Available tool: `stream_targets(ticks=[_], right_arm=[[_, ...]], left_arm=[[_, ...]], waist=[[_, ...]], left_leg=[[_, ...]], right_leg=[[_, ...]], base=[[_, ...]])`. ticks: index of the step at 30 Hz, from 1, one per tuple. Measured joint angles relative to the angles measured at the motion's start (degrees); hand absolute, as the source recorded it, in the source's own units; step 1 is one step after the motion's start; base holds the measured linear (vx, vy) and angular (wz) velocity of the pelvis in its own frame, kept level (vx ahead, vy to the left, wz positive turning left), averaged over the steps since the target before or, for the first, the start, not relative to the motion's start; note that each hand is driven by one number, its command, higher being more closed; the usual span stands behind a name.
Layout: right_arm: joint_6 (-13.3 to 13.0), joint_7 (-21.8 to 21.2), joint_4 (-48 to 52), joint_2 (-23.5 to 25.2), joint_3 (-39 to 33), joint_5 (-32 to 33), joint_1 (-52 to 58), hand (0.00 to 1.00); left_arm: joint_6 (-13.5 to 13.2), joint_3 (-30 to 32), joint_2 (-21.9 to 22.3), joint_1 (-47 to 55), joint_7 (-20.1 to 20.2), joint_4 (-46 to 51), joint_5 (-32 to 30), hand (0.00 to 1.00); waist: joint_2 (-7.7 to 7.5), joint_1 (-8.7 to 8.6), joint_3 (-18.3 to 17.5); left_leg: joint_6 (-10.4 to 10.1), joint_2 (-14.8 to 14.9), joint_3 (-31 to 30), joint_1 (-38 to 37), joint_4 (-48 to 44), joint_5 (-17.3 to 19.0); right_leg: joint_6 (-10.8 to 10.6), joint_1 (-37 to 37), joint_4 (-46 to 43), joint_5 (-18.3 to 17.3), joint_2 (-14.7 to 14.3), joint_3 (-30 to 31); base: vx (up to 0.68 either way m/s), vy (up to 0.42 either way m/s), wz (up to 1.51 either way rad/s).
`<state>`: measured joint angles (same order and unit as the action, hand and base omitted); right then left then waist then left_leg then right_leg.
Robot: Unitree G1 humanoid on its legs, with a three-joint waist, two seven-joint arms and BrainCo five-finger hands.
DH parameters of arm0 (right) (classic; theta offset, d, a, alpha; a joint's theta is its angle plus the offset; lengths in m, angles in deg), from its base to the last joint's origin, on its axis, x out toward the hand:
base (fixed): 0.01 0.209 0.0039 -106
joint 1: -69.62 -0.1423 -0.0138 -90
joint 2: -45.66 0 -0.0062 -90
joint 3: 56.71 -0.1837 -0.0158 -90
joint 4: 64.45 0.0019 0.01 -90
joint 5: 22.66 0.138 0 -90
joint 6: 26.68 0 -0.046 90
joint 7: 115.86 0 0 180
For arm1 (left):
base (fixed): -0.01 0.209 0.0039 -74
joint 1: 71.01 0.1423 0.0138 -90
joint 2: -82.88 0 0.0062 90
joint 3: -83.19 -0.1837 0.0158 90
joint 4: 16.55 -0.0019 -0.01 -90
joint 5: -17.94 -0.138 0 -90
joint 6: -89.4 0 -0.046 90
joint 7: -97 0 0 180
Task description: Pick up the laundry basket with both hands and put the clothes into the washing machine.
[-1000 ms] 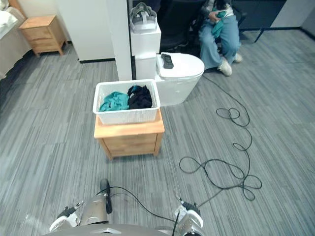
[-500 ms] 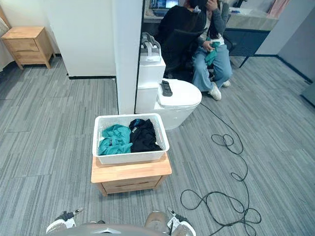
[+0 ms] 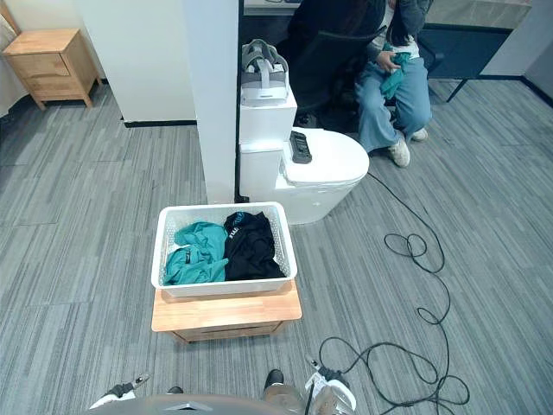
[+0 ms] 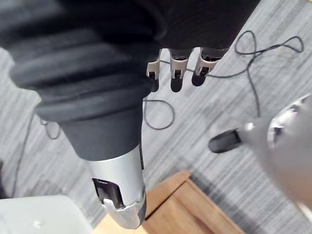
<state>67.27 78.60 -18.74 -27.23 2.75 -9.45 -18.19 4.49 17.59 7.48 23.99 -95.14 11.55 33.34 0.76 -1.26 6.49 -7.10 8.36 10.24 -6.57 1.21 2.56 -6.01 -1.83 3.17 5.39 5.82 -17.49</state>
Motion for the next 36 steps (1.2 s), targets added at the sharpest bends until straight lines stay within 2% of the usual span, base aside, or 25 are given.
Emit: stream_targets(ticks=[3, 6, 9, 12, 14, 16, 19, 24, 26, 28, 29, 36], right_arm=[[0.0, 1.4, 13.0, 0.2, -1.7, -0.1, 0.6, 0.0], [-0.2, 3.3, 19.7, -0.4, -3.7, -0.2, 1.0, 0.0], [-0.4, 3.5, 26.2, -2.0, -4.3, -2.7, 1.0, 0.0], [-0.5, 3.2, 30.0, -4.3, -3.8, -4.2, 0.3, 0.0], [-0.6, 3.1, 30.1, -5.3, -3.0, -4.6, -0.7, 0.0], [-0.2, 2.5, 30.0, -8.4, 0.1, -4.6, -2.2, 0.0], [0.2, 0.9, 30.0, -11.8, 3.7, -4.7, -6.7, 0.0], [0.8, -1.2, 27.1, -21.2, 11.8, -5.9, -18.0, 0.0], [1.4, -1.8, 21.8, -25.6, 16.0, -5.9, -25.8, 0.0], [1.5, -1.9, 18.5, -27.5, 18.6, -5.9, -31.5, 0.0], [1.6, -1.9, 16.9, -28.1, 19.9, -5.8, -34.7, 0.0], [3.5, -1.9, 13.8, -30.3, 26.1, -5.9, -45.3, 0.0]], left_arm=[[0.1, 4.9, -1.3, 1.1, -0.6, 1.6, 1.8, 0.0], [0.0, 5.6, -2.5, 2.0, -1.0, 6.6, 1.9, 0.0], [-0.3, 5.4, -4.1, 3.4, -0.1, 17.1, 1.9, 0.0], [-1.4, 3.1, -8.0, 3.3, 1.4, 27.6, 1.9, 0.0], [-1.8, 2.0, -9.4, 2.6, 1.9, 29.6, 1.8, 0.0], [-1.9, -0.2, -11.5, -0.6, 2.6, 30.5, 1.5, 0.0], [-1.9, -3.7, -12.7, -3.1, 2.6, 33.9, 1.2, 0.0], [-1.9, -9.3, -14.1, -9.3, 3.1, 36.3, 1.2, 0.0], [-1.9, -12.7, -15.7, -14.1, 3.1, 34.0, 1.3, 0.0], [-1.9, -14.4, -16.0, -17.8, 3.1, 31.8, 1.4, 0.0], [-1.9, -15.2, -16.0, -19.7, 3.0, 30.7, 1.5, 0.0], [-1.8, -16.3, -16.1, -27.1, 1.9, 26.2, 4.3, 0.0]], waist=[[0.56, -0.7, 0.3], [1.0, -0.71, 0.5], [1.75, -0.73, 0.9], [2.84, -0.69, 0.9], [3.24, -0.75, 1.0], [4.03, -0.89, 1.6], [4.01, -0.95, 1.6], [3.95, -1.02, 3.3], [4.02, -0.89, 5.4], [4.13, -0.84, 7.7], [4.24, -0.72, 9.6], [4.87, -0.63, 15.4]], left_leg=[[0.1, -0.3, 1.3, 0.7, 0.0, 0.2], [0.1, -0.1, 1.7, 1.1, 0.0, 0.4], [0.0, 0.1, 2.0, 1.5, -0.1, 0.6], [0.0, -0.1, 2.5, 2.5, -0.2, 1.0], [0.0, -0.2, 2.6, 2.6, -0.1, 1.0], [0.2, -0.4, 2.6, 2.7, -0.1, 0.8], [0.2, -0.6, 3.3, 3.6, -0.3, 0.8], [0.7, -1.4, 3.5, 5.5, -1.4, 0.5], [1.1, -1.8, 2.7, 7.6, -2.5, 0.2], [1.5, -2.2, 2.4, 9.7, -3.6, -0.1], [1.7, -2.3, 2.3, 10.9, -4.5, -0.2], [2.1, -2.6, 2.2, 18.0, -8.1, -0.9]], right_leg=[[-0.1, 1.0, 1.5, 1.3, 0.0, 1.3], [-0.1, 1.6, 1.6, 1.4, -0.2, 1.7], [0.0, 2.1, 1.9, 1.7, -0.2, 1.8], [0.2, 3.3, 1.9, 1.9, -0.2, 2.5], [0.0, 4.0, 1.9, 2.3, -0.1, 2.6], [-0.1, 4.1, 1.5, 2.8, 0.0, 2.7], [0.1, 5.3, 1.5, 3.2, 0.1, 3.8], [0.7, 6.7, 1.5, 4.2, 1.0, 4.2], [1.0, 8.2, 1.5, 5.2, 1.5, 4.0], [1.1, 9.7, 1.5, 6.1, 1.9, 4.0], [1.3, 10.3, 1.5, 6.6, 2.1, 4.0], [1.6, 16.5, 0.5, 8.7, 2.9, 4.8]], base=[[-0.04, 0.006, -0.23], [-0.06, -0.014, -0.07], [-0.07, -0.011, -0.05], [-0.07, -0.008, -0.15], [0.0, -0.006, -0.06], [0.03, -0.001, -0.05], [0.0, 0.001, -0.12], [-0.03, 0.0, -0.01], [-0.11, -0.003, 0.11], [-0.14, -0.002, 0.09], [-0.16, -0.001, 0.05], [-0.12, -0.007, 0.0]])
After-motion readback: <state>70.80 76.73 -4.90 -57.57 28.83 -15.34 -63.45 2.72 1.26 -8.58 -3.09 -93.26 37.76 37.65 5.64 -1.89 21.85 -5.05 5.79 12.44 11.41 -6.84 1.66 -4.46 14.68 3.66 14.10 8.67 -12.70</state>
